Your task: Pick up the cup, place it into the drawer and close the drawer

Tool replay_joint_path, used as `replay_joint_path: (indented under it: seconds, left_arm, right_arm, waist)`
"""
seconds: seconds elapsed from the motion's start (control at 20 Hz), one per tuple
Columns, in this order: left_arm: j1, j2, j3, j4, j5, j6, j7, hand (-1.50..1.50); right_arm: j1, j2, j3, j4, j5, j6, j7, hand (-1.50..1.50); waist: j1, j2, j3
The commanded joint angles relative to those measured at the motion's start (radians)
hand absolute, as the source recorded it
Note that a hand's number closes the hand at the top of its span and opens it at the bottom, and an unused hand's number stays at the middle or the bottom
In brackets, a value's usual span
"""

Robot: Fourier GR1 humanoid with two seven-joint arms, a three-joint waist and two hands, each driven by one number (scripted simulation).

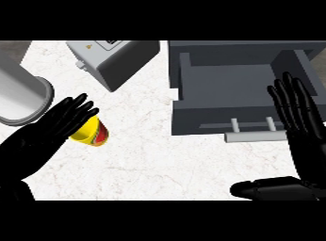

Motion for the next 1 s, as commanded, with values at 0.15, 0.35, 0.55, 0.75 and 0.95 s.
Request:
replay_joint_path:
  seconds: [0.15,0.35,0.55,0.75,0.95]
  left_arm:
    - [-0.156,0.201,0.119,0.422,0.303,-0.346,0.031,-1.50]
    - [-0.316,0.154,0.145,0.726,0.127,-0.446,-0.041,-1.50]
    - [-0.437,0.085,0.158,0.900,-0.087,-0.452,-0.130,-1.50]
    - [-0.387,0.124,0.184,1.010,-0.269,-0.531,-0.319,-1.50]
    - [-0.424,0.135,0.159,1.118,-0.435,-0.473,-0.474,-1.50]
  right_arm:
    - [-0.081,-0.029,-0.068,0.102,-0.061,0.032,0.026,-1.50]
    - [-0.076,-0.041,-0.062,0.112,-0.057,0.062,-0.004,-1.50]
    - [-0.139,-0.039,-0.085,0.127,-0.091,0.063,0.026,-1.50]
    - [-0.180,-0.069,-0.125,0.131,-0.117,0.078,0.059,-1.50]
    - [-0.158,-0.032,-0.084,0.116,-0.057,0.039,0.040,-1.50]
  waist:
    - [0.016,-0.009,0.003]
    - [0.009,-0.010,0.003]
    - [0.011,-0.012,0.003]
    - [0.011,-0.010,0.002]
    - [0.001,-0.008,0.001]
